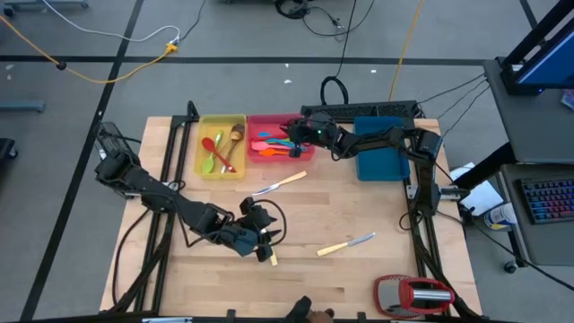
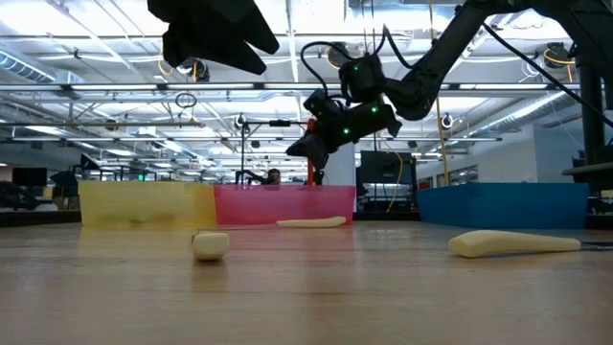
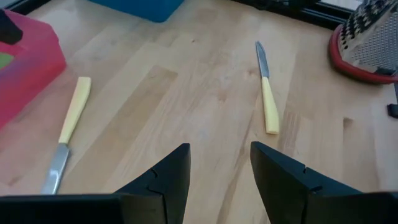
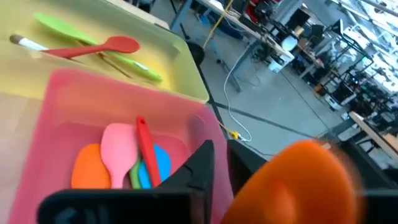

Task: Pick & Place Kitchen Items
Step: Put the orange spatula into the red bin

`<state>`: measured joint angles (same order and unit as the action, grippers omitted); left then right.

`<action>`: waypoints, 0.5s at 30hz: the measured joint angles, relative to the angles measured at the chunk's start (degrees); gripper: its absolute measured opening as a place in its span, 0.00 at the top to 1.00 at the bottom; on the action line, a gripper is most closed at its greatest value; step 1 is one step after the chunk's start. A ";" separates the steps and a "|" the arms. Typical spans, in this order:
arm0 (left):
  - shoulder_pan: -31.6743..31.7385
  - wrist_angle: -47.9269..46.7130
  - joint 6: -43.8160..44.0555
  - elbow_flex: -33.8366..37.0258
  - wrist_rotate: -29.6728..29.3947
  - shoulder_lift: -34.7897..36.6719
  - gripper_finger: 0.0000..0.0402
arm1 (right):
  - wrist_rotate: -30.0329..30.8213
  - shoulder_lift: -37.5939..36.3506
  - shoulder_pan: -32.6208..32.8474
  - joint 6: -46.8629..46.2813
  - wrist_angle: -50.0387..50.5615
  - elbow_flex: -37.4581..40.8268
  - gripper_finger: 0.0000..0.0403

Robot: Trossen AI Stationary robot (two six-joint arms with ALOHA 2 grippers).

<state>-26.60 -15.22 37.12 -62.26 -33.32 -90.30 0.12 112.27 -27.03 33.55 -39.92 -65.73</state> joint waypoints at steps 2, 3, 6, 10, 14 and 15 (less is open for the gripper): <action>-0.06 -0.02 0.79 0.00 0.00 0.00 0.57 | 0.04 0.00 -0.52 -1.83 -0.20 0.00 0.86; -0.06 -0.02 0.95 0.00 0.00 0.00 0.57 | 0.04 -0.02 -0.80 -2.82 -0.22 0.00 0.84; -0.06 -0.02 1.39 0.00 0.00 0.00 0.57 | 0.02 0.00 -1.47 -5.60 -0.16 0.00 0.78; -0.06 -0.02 2.42 0.00 0.00 0.00 0.57 | 0.00 0.00 -1.90 -10.60 -0.69 0.00 0.72; -0.06 -0.02 2.41 0.00 0.00 0.00 0.57 | -0.17 -0.02 -1.88 -17.34 -1.80 0.00 0.67; -0.06 -0.02 2.41 0.00 0.00 0.00 0.57 | -0.17 -0.02 -1.87 -17.98 -1.49 0.00 0.67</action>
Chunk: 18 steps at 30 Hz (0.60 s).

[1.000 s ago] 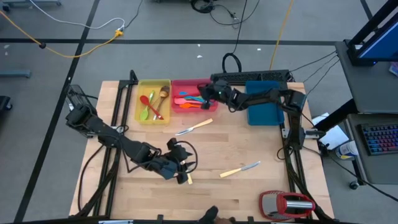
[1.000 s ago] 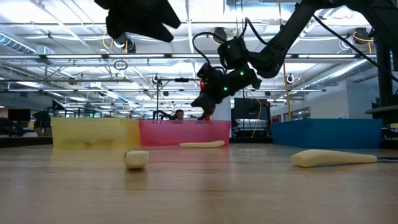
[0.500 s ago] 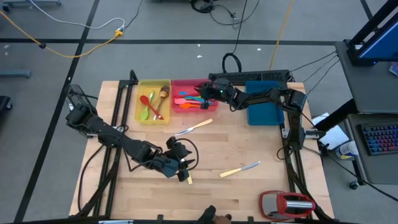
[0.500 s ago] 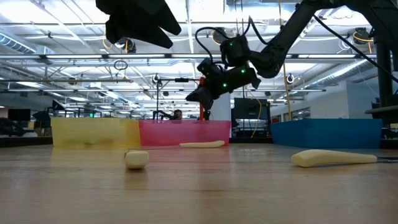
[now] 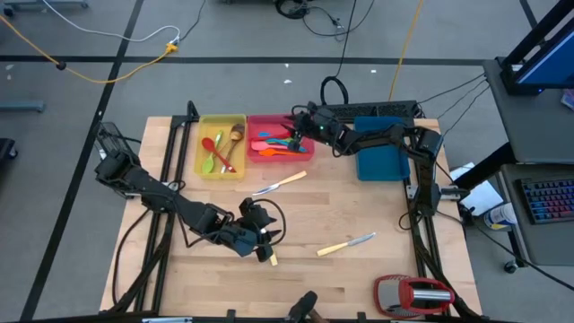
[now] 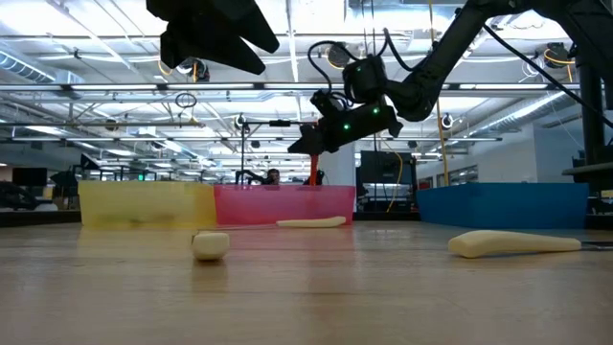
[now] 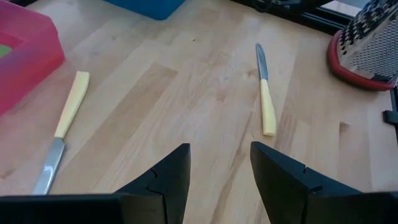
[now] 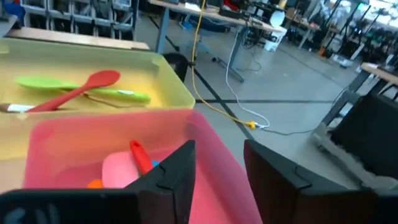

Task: Pick & Place Kitchen Items
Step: Put the orange spatula into the red bin

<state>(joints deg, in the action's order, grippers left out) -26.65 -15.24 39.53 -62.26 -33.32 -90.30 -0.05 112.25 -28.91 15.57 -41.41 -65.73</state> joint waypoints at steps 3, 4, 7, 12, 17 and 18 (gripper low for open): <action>0.00 0.01 0.00 0.00 0.00 0.00 0.57 | 1.61 0.00 0.02 -0.09 1.05 0.00 0.68; -0.07 0.01 0.00 0.00 0.01 0.00 0.57 | 3.18 0.00 0.03 -0.08 1.43 0.00 0.69; -0.09 0.02 0.00 0.00 0.26 0.00 0.57 | 7.46 -0.06 0.09 0.32 3.25 0.00 0.73; -0.09 0.01 -0.22 0.00 0.30 0.00 0.57 | 7.50 -2.88 0.13 1.74 11.80 0.00 0.80; -0.04 -0.07 -0.24 0.00 0.35 0.00 0.57 | 7.55 -6.51 0.11 0.85 20.33 0.00 0.81; -0.04 -0.09 -0.24 0.00 0.35 0.00 0.57 | 7.52 -6.97 0.11 -0.04 21.93 0.01 0.81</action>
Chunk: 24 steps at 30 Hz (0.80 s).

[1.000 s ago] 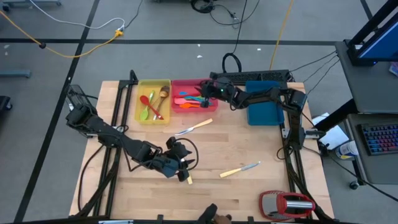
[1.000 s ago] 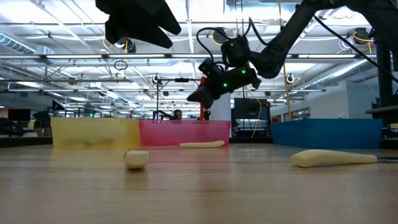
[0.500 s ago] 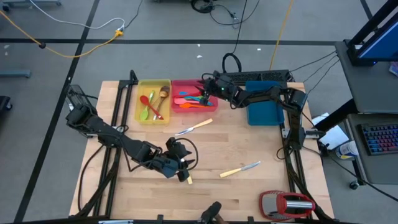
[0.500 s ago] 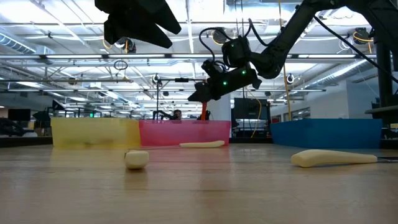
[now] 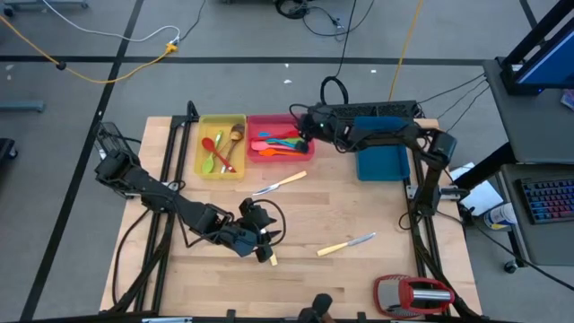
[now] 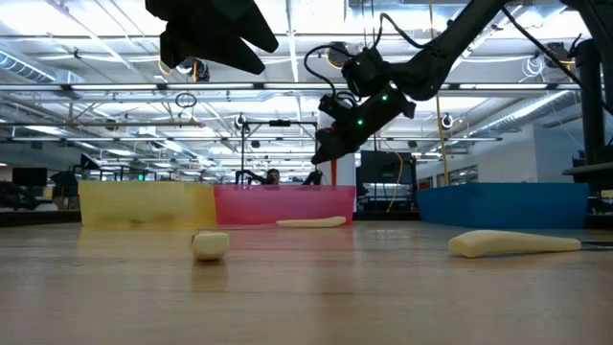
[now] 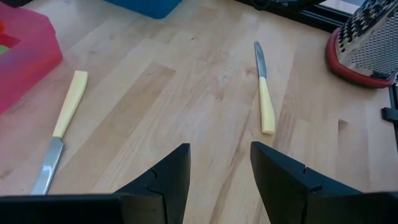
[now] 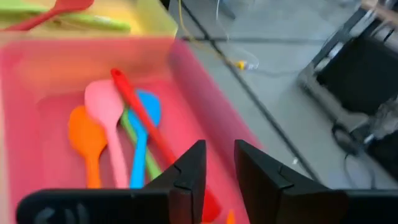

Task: Pick & Place Kitchen Items
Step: Put the orange spatula into the red bin

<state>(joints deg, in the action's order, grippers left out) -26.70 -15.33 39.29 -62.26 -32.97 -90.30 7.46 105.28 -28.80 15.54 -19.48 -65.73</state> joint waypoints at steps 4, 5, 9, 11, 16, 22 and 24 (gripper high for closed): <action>0.00 0.01 0.05 0.00 0.00 0.00 0.57 | 0.04 -0.81 -0.09 -2.67 1.76 0.04 0.81; 0.00 0.02 0.07 0.00 0.00 0.00 0.57 | 0.04 -0.78 -0.09 -3.53 1.88 0.04 0.81; 0.00 0.00 0.11 0.00 0.02 0.00 0.57 | 2.34 -0.73 -0.06 -8.07 1.28 0.04 0.81; 0.00 0.00 0.04 0.00 0.02 0.00 0.57 | 5.54 -0.70 0.26 -11.12 -0.17 0.04 0.81; 0.01 0.01 -0.32 0.00 0.04 0.00 0.57 | 1.64 -0.70 0.37 -12.07 -4.79 0.04 0.74; 0.04 0.00 -1.52 0.00 0.04 0.00 0.57 | -0.08 -0.70 0.39 -13.12 -10.58 0.04 0.58; 0.04 0.00 -1.57 0.00 0.04 0.00 0.57 | -0.11 -0.70 0.37 -12.90 -12.55 0.04 0.53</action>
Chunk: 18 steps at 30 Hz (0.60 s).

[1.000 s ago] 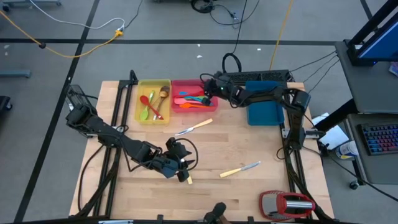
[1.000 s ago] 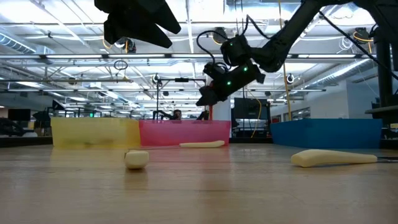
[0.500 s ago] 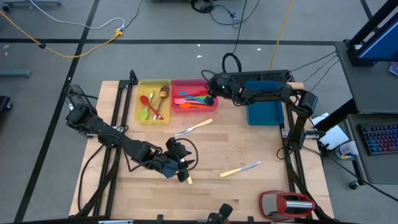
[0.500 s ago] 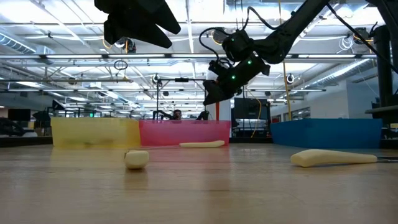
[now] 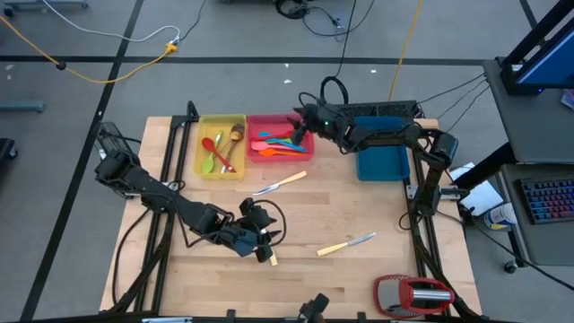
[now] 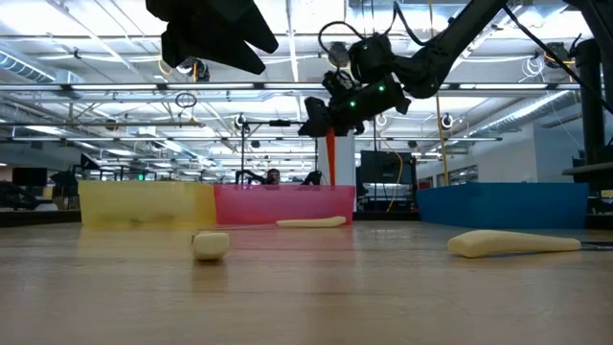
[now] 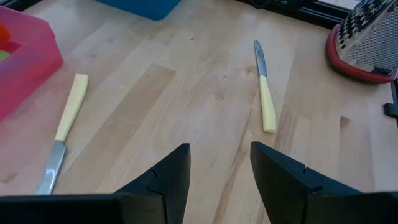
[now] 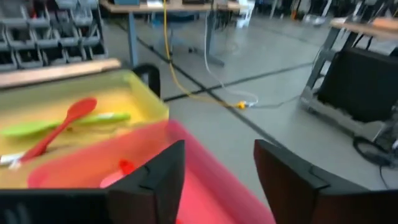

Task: Pick & Place Kitchen Items
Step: Put the orange spatula into the red bin

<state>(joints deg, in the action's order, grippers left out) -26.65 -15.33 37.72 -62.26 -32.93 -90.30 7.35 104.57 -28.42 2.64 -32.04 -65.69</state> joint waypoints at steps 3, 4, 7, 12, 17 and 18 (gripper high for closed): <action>0.00 0.00 -0.22 0.00 0.00 0.00 0.57 | -0.10 0.00 0.00 0.62 -4.73 0.00 0.49; 0.00 0.00 -0.64 0.00 -0.01 0.00 0.57 | -0.10 0.00 0.00 0.98 -6.94 0.00 0.48; 0.00 0.00 -1.67 0.00 -0.05 0.00 0.57 | -0.13 0.00 0.00 1.16 -14.15 0.00 0.46; 0.66 0.01 -1.73 0.00 -0.11 0.00 0.57 | -0.17 0.04 -0.11 2.47 -22.25 0.00 0.47; 2.42 0.02 -2.39 0.00 -0.17 0.00 0.57 | -16.44 -1.67 -0.42 -0.90 -16.02 0.04 0.48; 2.98 0.02 -3.11 0.00 -0.20 -0.01 0.57 | -21.16 -2.96 -0.41 -2.35 -12.53 0.07 0.48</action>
<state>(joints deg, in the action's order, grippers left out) -23.68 -15.31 34.61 -62.26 -33.12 -90.31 -13.80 101.62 -28.83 0.29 -44.57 -65.63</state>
